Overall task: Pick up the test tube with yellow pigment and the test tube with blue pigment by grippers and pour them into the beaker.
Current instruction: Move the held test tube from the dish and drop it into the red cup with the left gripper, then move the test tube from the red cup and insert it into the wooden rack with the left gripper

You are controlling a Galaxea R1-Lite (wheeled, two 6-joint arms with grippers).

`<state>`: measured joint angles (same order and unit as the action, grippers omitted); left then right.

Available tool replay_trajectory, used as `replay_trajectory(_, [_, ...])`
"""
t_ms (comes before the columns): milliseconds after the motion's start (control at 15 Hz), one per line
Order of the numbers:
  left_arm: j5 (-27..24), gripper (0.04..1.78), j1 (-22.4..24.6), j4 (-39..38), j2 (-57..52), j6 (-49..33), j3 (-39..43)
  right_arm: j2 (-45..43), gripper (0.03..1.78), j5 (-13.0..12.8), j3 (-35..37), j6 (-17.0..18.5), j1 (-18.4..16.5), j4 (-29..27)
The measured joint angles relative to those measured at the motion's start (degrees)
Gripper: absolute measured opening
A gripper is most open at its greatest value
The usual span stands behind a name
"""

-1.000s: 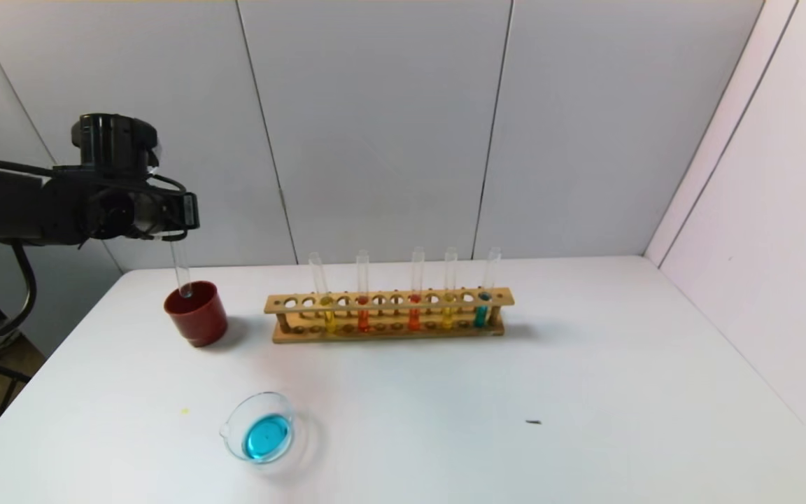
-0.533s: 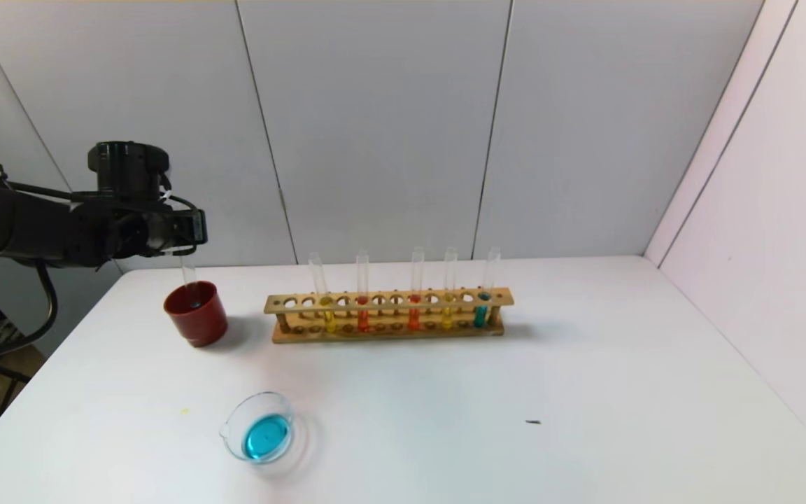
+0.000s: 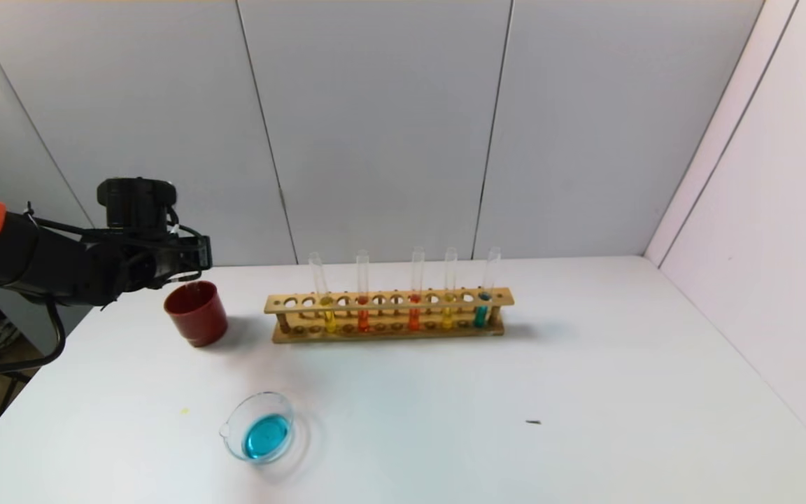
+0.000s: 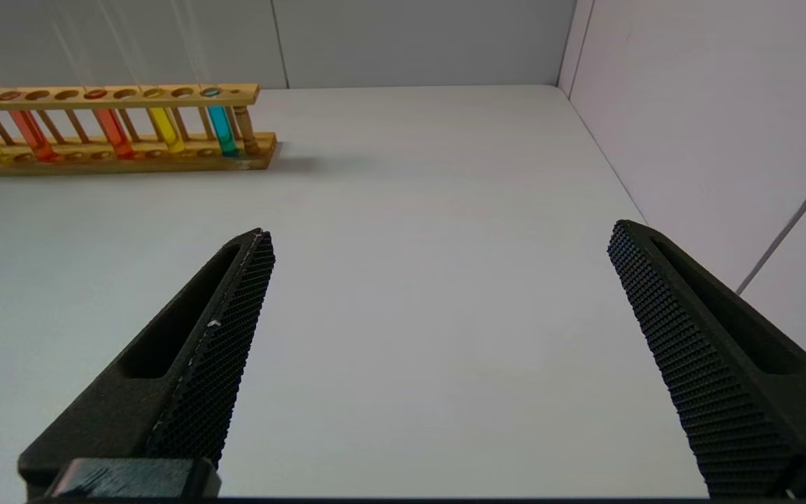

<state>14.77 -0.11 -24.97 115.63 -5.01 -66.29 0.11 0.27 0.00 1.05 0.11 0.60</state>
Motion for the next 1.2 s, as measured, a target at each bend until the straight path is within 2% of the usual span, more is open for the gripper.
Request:
replay_trajectory(467, [0.0,0.3,-0.02,-8.85,1.57,-0.57,7.31,0.0,1.74,0.0,0.0,0.0,0.0,0.0])
replay_trajectory(600, [-0.01,0.35,-0.05,-12.08,1.93,-0.5,9.11,0.0,1.74,-0.02,0.0,0.0,-0.01,0.0])
replay_trajectory(800, [-0.01,0.62,-0.05,-14.75,2.06,-0.24,10.86,0.0,1.74,0.02,0.0,-0.01,-0.01,-0.02])
replay_trajectory(1067, [0.05,1.3,-0.07,-14.58,0.79,0.09,11.3,0.0,1.74,0.0,0.0,0.0,-0.01,0.0])
replay_trajectory(1200, [0.05,1.54,-0.11,-14.25,-0.39,0.27,11.62,0.0,1.74,-0.02,0.0,-0.01,0.0,0.0])
